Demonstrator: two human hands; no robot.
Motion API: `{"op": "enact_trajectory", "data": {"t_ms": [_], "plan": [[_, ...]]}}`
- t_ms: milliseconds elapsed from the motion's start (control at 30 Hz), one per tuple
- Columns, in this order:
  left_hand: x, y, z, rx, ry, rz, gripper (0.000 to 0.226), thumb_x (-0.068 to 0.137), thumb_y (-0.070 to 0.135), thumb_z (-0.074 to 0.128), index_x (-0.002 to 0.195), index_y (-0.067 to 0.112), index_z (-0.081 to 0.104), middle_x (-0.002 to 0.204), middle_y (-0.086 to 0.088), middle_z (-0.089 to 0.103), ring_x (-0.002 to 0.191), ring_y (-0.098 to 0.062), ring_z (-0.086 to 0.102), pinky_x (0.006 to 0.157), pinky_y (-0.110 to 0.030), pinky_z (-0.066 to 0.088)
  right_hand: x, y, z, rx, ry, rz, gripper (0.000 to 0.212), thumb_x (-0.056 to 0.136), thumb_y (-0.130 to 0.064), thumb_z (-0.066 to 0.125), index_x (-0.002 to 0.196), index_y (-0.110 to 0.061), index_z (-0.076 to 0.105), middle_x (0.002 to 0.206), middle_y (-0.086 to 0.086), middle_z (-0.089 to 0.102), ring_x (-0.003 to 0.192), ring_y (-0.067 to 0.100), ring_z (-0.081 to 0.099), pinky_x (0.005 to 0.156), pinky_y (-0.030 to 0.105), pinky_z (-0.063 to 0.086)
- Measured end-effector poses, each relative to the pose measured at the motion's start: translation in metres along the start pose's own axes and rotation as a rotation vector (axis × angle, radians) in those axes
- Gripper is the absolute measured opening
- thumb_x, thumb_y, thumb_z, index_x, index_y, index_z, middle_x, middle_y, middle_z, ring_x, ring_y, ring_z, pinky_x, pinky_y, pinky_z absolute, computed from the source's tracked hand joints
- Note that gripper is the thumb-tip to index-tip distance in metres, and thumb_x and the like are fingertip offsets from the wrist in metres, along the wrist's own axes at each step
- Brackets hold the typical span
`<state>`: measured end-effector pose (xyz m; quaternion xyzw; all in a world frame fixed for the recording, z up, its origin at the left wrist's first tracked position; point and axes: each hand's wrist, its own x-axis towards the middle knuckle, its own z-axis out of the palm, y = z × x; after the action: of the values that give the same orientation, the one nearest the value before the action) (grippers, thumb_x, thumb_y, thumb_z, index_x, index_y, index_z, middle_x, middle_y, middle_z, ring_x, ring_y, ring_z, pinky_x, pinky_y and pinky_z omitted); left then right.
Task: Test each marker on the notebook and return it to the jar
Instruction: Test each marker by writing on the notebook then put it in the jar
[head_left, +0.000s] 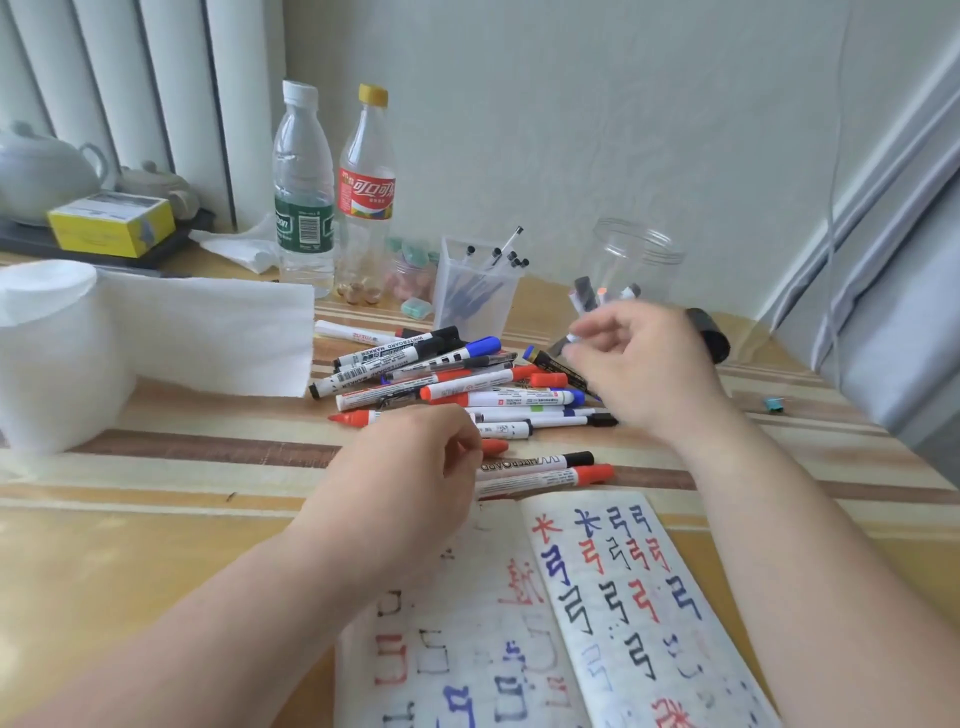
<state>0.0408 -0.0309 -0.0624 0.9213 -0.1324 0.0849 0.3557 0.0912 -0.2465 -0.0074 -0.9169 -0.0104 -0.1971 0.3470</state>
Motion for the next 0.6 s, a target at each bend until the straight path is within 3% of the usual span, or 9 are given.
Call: {"op": "enact_trajectory", "data": {"t_ms": [100,233,333,433,533,600], "plan": [[0.001,-0.002,0.001,0.002,0.032,-0.047,0.012,0.096,0.023,0.059,0.091,0.032,0.066,0.087,0.017,0.065,0.074,-0.001,0.058,0.067,-0.03,0.055,-0.035,0.002,0.004,-0.225,-0.406,-0.056,0.018,0.087,-0.024,0.074,0.083,-0.04,0.068,0.073,-0.027,0.066,0.067,-0.008,0.06,0.057,0.01,0.042],[0.001,-0.004,0.002,0.027,0.033,-0.071,0.014,0.097,0.023,0.057,0.09,0.034,0.064,0.081,0.017,0.063,0.063,-0.003,0.058,0.054,-0.024,0.047,-0.052,0.001,0.004,-0.362,-0.591,-0.145,0.022,0.082,-0.03,0.07,0.09,-0.048,0.062,0.085,-0.043,0.057,0.069,-0.007,0.058,0.06,0.017,0.041],[0.001,-0.005,0.002,0.007,0.023,-0.091,0.016,0.098,0.022,0.055,0.089,0.033,0.062,0.077,0.015,0.066,0.056,-0.005,0.063,0.045,-0.024,0.048,-0.052,0.001,0.009,-0.438,-0.609,-0.2,0.024,0.082,-0.027,0.065,0.093,-0.048,0.06,0.091,-0.028,0.059,0.082,-0.002,0.059,0.071,0.028,0.052],[0.002,-0.006,0.0,-0.007,-0.006,-0.111,0.018,0.099,0.021,0.055,0.087,0.033,0.06,0.076,0.012,0.066,0.053,-0.008,0.064,0.055,-0.035,0.058,-0.051,-0.001,0.015,-0.537,-0.607,-0.226,0.026,0.084,-0.024,0.06,0.102,-0.042,0.064,0.104,-0.017,0.062,0.095,0.011,0.061,0.079,0.035,0.056],[0.004,-0.008,-0.005,-0.052,-0.047,-0.113,0.018,0.098,0.016,0.054,0.086,0.029,0.059,0.066,0.004,0.068,0.048,-0.012,0.066,0.059,-0.042,0.059,-0.048,0.0,0.014,-0.544,-0.5,-0.314,0.019,0.082,-0.023,0.063,0.097,-0.035,0.066,0.098,-0.016,0.059,0.09,0.01,0.059,0.076,0.034,0.054],[0.005,-0.01,-0.008,-0.075,-0.084,-0.097,0.016,0.096,0.016,0.056,0.086,0.028,0.059,0.065,0.005,0.069,0.047,-0.012,0.067,0.059,-0.041,0.059,-0.048,0.006,0.009,-0.317,-0.339,-0.322,0.014,0.078,-0.021,0.068,0.089,-0.029,0.065,0.085,-0.016,0.06,0.077,0.005,0.058,0.067,0.025,0.051]]}}
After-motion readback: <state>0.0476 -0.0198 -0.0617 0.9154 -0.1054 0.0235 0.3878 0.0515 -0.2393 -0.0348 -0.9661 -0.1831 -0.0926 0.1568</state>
